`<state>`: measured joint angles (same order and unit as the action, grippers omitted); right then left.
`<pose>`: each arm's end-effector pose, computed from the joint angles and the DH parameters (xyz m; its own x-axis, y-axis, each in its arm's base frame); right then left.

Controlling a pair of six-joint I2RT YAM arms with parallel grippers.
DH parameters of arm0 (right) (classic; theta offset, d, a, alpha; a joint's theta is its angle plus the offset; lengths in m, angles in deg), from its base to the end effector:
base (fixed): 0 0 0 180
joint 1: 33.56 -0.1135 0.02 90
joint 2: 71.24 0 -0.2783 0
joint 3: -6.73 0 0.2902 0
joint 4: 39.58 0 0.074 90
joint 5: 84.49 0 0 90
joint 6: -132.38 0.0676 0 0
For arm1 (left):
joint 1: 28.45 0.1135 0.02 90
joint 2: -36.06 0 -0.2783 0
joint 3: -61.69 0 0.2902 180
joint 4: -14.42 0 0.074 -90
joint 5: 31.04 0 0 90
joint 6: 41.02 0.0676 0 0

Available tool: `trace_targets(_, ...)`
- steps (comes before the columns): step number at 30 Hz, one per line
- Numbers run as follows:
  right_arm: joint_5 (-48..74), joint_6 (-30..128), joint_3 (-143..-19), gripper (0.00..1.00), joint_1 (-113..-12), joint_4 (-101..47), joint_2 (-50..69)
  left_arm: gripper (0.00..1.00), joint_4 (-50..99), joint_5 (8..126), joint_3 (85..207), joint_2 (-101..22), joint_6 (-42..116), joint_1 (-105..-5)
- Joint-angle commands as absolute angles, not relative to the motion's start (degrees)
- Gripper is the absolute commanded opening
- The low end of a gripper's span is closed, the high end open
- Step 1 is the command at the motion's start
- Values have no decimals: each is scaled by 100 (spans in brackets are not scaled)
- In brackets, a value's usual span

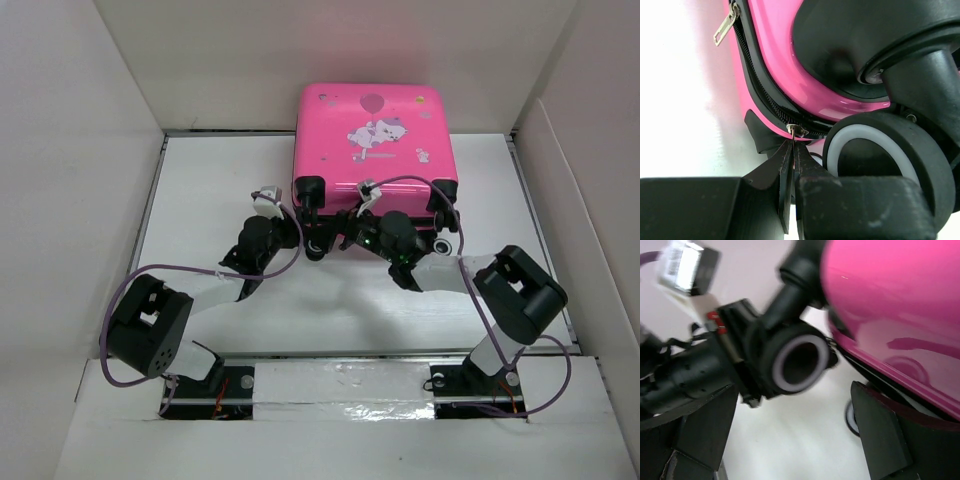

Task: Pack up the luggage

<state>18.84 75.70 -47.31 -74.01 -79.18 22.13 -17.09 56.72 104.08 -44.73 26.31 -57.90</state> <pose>0.2947 0.2718 0.2081 -0.4402 0.3271 -0.8362 -0.6761 0.4921 0.5484 0.3003 -0.1665 0.1910 -0.2727 -0.2883 -0.9179 0.3819 0.8432 -0.3783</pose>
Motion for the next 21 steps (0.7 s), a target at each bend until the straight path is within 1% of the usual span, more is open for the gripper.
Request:
trace_targets(1, 2396, 7727, -5230, 100, -7364, -8943, 2403, 0, -2216, 5738, 10412, -4207, 2587, -5728)
trace_targets(3, 2616, 7902, -5371, 100, -7364, -9241, 2719, 0, -2243, 5755, 10403, -4198, 2578, -5728)
trace_targets(9, 2775, 8377, -5679, 100, -7364, -9752, 3448, 0, -2243, 5764, 10386, -4172, 2578, -5728)
trace_targets(13, 2793, 8509, -5969, 100, -7364, -9595, 3669, 0, -2243, 5755, 10385, -4146, 2604, -5728)
trace_targets(17, 2486, 8693, -5864, 100, -7364, -9463, 3696, 0, -2243, 5773, 10386, -4137, 2631, -5728)
trace_targets(21, 1897, 8888, -5285, 100, -7364, -9332, 3433, 0, -2269, 5790, 10412, -4163, 2639, -5728)
